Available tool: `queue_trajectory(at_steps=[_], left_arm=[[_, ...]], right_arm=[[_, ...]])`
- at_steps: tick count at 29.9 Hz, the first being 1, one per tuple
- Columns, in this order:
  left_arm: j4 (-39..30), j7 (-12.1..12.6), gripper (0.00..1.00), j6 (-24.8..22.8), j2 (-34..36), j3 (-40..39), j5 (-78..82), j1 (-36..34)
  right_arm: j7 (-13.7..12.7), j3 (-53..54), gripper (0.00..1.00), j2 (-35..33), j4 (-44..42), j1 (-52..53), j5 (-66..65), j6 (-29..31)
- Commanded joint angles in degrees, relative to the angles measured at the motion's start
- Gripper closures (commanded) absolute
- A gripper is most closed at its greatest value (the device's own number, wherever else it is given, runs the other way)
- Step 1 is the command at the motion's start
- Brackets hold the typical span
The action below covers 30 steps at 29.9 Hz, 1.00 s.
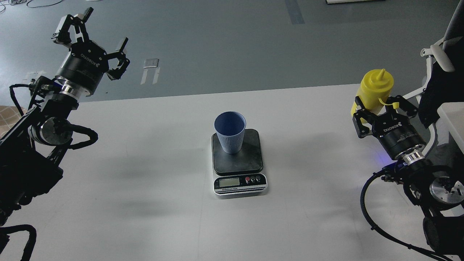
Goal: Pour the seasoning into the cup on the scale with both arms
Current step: 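Lift the yellow bottle and tip it upside down over the cup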
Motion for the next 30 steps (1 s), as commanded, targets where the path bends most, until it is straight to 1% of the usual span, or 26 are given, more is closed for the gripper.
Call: queue_trajectory(at_steps=[1, 5, 10, 12, 15, 17, 21, 30], left_arm=[[0.0, 0.0, 0.02, 0.0, -0.1, 0.0, 0.0, 0.0], [0.0, -0.1, 0.02, 0.0, -0.2, 0.0, 0.0, 0.0], [0.0, -0.1, 0.02, 0.0, -0.2, -0.1, 0.0, 0.0], [0.0, -0.2, 0.02, 0.0, -0.2, -0.1, 0.0, 0.0], [0.0, -0.2, 0.02, 0.0, -0.2, -0.2, 0.0, 0.0], [0.0, -0.2, 0.02, 0.0, -0.5, -0.3, 0.0, 0.0], [0.0, -0.2, 0.02, 0.0, -0.7, -0.3, 0.0, 0.0], [0.0, -0.2, 0.02, 0.0, -0.7, -0.4, 0.0, 0.0]], right_arm=[[-0.1, -0.2, 0.7, -3.7, 6.2, 2.4, -8.5, -2.8], [-0.6, -0.1, 0.7, -5.4, 8.3, 5.7, -20.8, -4.1], [-1.1, -0.5, 0.69, -7.1, 9.3, 9.5, -38.5, -4.0], [-1.3, -1.7, 0.69, -7.4, 9.7, 12.0, -50.3, -3.2], [-1.3, -3.2, 0.69, -7.4, 10.2, 13.6, -58.3, -2.5], [-1.3, -4.4, 0.69, -7.4, 10.6, 15.9, -66.4, -1.0], [-1.3, -6.0, 0.69, -7.4, 11.8, 18.6, -74.1, -0.4], [-1.2, -14.7, 0.68, -6.8, 16.0, 25.1, -90.5, -0.3]])
